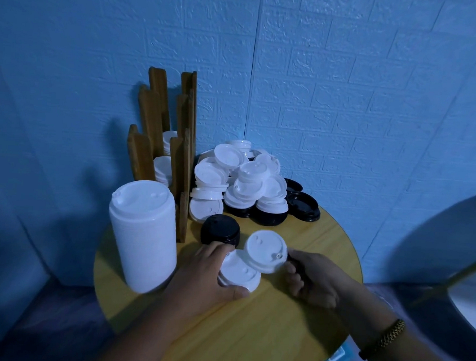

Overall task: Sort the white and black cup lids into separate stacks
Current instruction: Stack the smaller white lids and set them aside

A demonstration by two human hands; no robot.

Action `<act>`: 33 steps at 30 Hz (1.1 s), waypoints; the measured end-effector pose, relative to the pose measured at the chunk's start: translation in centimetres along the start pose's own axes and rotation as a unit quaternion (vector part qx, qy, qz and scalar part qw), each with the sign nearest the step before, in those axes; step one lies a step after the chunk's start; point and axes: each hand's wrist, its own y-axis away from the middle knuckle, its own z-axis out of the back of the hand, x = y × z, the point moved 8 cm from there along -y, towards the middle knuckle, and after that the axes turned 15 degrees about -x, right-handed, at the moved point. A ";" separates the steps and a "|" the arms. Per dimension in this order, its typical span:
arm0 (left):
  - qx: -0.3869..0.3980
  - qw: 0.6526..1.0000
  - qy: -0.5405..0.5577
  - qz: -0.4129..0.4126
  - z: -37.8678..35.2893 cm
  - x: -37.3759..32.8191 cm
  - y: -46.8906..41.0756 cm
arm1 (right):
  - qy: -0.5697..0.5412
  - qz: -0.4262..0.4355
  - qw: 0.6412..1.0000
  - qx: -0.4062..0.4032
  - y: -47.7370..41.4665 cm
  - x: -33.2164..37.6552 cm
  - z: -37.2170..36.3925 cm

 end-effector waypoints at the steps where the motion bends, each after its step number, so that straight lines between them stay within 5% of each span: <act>1: 0.003 1.000 0.000 0.000 0.0 0.0 0.0 | 0.032 -0.007 0.999 -0.005 0.2 -0.3 0.2; 4: 0.003 1.000 -0.001 -0.001 0.1 -0.1 0.2 | 0.296 0.082 0.950 -0.049 1.3 0.6 1.2; 8: 0.000 1.000 -0.013 0.000 0.2 -0.1 0.1 | 0.540 0.286 0.773 -0.170 1.7 3.9 2.2; 11: 0.005 1.000 -0.014 0.003 0.1 0.1 0.1 | 0.582 0.430 0.687 -0.065 2.3 4.3 -0.3; 13: 0.007 1.000 -0.012 0.004 0.0 0.1 0.2 | 0.589 0.427 0.684 0.059 2.3 2.5 -1.7; 15: 0.010 1.000 -0.007 0.006 0.0 0.1 0.2 | 0.577 0.431 0.688 0.094 2.3 1.8 -2.3; 20: 0.026 1.000 -0.007 0.011 -0.4 0.4 0.0 | 0.632 0.436 0.640 -0.031 1.5 2.4 -2.1; 25: 0.060 0.998 -0.013 0.004 -0.7 0.3 0.3 | 0.635 0.443 0.631 -0.056 2.4 2.7 -2.4; 30: 0.059 0.998 -0.013 -0.019 -0.1 -0.4 0.4 | 0.578 0.433 0.691 0.029 3.0 1.9 -3.3; 33: 0.058 0.998 -0.005 0.003 -0.1 -0.3 0.4 | 0.552 0.441 0.708 0.007 2.7 2.0 -3.7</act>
